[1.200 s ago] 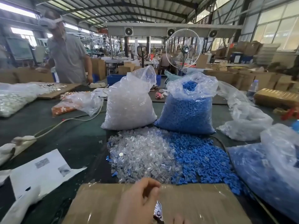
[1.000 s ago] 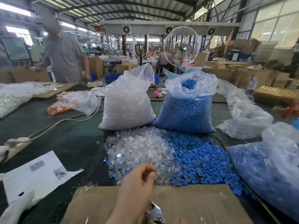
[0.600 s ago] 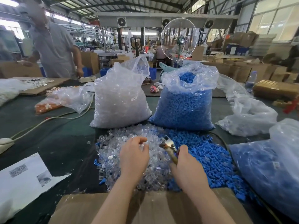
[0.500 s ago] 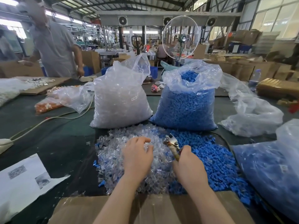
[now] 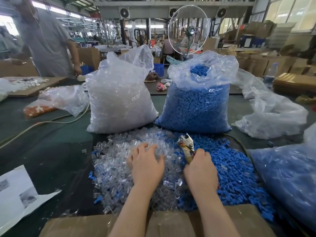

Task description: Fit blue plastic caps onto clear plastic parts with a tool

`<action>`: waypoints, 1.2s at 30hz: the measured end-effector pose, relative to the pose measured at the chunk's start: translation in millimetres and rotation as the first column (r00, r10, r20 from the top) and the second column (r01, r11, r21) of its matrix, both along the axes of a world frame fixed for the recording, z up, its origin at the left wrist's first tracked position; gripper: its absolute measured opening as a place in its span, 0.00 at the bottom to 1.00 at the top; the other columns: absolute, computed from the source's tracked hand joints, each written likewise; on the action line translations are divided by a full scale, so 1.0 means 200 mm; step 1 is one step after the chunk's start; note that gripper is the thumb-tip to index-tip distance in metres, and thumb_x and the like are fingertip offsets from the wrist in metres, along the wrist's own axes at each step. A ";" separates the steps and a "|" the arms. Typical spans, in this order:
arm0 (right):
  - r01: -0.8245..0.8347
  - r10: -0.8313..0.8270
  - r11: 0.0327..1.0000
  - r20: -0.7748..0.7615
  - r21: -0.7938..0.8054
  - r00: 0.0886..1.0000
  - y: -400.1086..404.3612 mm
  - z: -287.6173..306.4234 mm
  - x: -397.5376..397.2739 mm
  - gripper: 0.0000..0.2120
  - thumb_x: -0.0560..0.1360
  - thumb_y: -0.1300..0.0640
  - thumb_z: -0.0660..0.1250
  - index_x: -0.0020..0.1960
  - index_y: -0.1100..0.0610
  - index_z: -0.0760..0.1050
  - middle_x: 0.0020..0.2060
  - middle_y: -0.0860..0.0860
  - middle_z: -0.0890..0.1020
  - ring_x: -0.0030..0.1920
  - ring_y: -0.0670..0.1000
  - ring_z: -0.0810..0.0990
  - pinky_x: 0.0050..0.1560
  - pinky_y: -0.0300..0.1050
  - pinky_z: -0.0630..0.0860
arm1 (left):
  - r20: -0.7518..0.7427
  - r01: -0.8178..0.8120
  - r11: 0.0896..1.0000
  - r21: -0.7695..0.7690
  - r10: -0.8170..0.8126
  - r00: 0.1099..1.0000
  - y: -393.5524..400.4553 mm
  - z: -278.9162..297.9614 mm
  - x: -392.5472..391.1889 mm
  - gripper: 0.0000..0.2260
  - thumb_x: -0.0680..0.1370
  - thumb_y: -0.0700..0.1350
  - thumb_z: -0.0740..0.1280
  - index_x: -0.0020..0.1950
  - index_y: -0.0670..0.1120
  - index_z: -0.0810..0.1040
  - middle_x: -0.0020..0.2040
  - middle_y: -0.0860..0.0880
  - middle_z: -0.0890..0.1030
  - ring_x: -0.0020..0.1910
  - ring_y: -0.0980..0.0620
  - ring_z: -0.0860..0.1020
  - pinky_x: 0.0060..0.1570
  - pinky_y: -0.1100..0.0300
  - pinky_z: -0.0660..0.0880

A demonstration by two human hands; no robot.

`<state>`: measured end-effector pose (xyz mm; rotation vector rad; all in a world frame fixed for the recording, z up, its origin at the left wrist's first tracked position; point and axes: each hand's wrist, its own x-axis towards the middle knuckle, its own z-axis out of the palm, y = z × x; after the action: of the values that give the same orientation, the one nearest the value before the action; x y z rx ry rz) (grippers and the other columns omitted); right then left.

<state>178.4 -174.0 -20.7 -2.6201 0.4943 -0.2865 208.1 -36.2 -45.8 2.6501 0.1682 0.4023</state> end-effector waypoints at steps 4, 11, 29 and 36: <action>0.051 -0.051 0.999 -0.007 -0.015 0.999 -0.05 -0.05 0.02 0.09 0.79 0.58 0.63 0.58 0.57 0.67 0.55 0.54 0.71 0.30 0.45 0.63 0.25 0.37 0.55 | 0.039 0.017 1.000 -0.008 -0.016 0.999 0.00 -0.03 0.01 0.19 0.79 0.60 0.60 0.68 0.59 0.72 0.66 0.55 0.71 0.66 0.55 0.66 0.66 0.53 0.61; 0.044 -0.051 0.995 -0.073 -0.088 0.996 -0.09 -0.11 0.03 0.12 0.79 0.56 0.64 0.60 0.57 0.68 0.60 0.54 0.70 0.33 0.50 0.69 0.29 0.40 0.62 | 0.145 0.011 0.997 -0.080 0.001 0.989 0.03 -0.06 -0.04 0.15 0.79 0.56 0.64 0.65 0.58 0.75 0.60 0.59 0.73 0.56 0.62 0.66 0.60 0.63 0.64; -0.013 -0.008 0.994 0.188 0.109 0.982 -0.07 -0.12 0.04 0.08 0.77 0.52 0.67 0.48 0.50 0.66 0.42 0.47 0.74 0.38 0.49 0.71 0.39 0.45 0.66 | 0.207 0.065 0.990 -0.123 -0.038 0.978 0.04 0.00 -0.04 0.08 0.78 0.48 0.70 0.56 0.56 0.81 0.53 0.60 0.82 0.51 0.60 0.76 0.60 0.62 0.57; -0.157 0.042 0.926 0.320 0.343 0.947 -0.04 -0.13 0.06 0.09 0.76 0.49 0.69 0.44 0.48 0.70 0.37 0.44 0.77 0.37 0.46 0.74 0.37 0.47 0.67 | 0.267 0.257 0.957 -0.134 -0.215 0.939 0.01 0.03 -0.05 0.09 0.76 0.47 0.72 0.56 0.54 0.83 0.50 0.59 0.84 0.48 0.61 0.77 0.57 0.60 0.70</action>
<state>190.3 -181.8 -46.4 -2.1769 0.2723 -0.5074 197.9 -35.2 -38.8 2.3911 -0.1884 0.6074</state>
